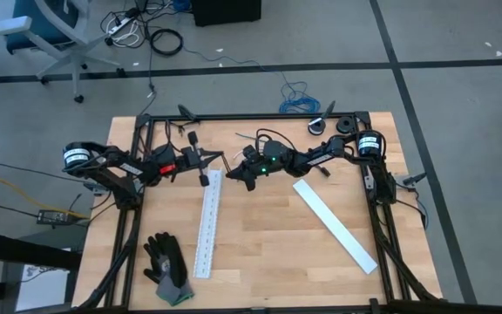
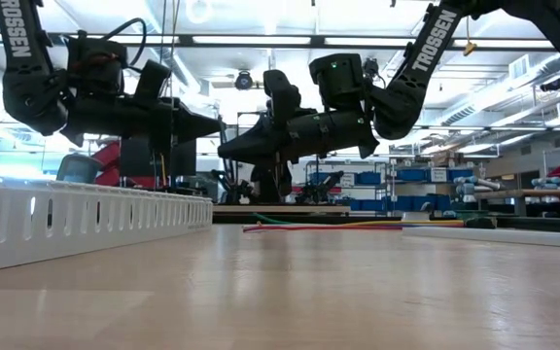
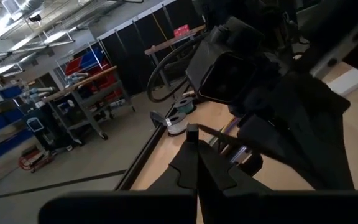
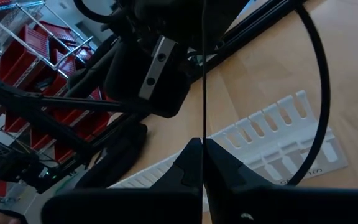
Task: Ziptie cables
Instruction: Insert the black zip tie into the locking head
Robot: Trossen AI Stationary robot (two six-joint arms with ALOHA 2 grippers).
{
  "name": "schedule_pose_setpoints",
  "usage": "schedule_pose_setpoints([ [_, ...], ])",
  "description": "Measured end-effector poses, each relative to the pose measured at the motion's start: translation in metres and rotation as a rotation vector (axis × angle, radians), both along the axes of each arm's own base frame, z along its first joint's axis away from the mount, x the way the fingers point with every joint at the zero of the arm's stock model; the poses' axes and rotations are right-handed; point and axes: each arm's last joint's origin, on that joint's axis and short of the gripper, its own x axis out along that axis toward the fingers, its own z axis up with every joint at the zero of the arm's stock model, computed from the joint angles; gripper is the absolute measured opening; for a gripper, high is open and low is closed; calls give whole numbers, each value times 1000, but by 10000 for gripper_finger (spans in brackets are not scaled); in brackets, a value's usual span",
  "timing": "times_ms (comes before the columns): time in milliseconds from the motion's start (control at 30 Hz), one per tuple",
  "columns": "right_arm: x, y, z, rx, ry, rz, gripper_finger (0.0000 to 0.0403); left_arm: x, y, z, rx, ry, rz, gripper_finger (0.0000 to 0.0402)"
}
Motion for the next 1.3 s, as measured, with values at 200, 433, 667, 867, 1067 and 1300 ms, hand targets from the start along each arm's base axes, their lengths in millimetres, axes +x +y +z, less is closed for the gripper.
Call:
schedule_pose_setpoints([
  [200,0,0,0,2,0,-1,0,-7,-3,-3,11,-13,14,0],
  [433,0,0,0,-16,-3,13,0,-8,-3,0,20,-38,14,0],
  [667,0,0,0,-55,-11,25,0,-2,0,2,-6,-39,13,0],
  [867,0,0,0,-53,-10,27,0,0,0,0,-20,-6,13,0],
  [1067,-1,-3,0,-30,-5,18,0,0,0,0,-21,-5,7,0],
  [1300,-1,-2,0,-10,-1,28,0,0,0,0,-16,-2,6,0],
])
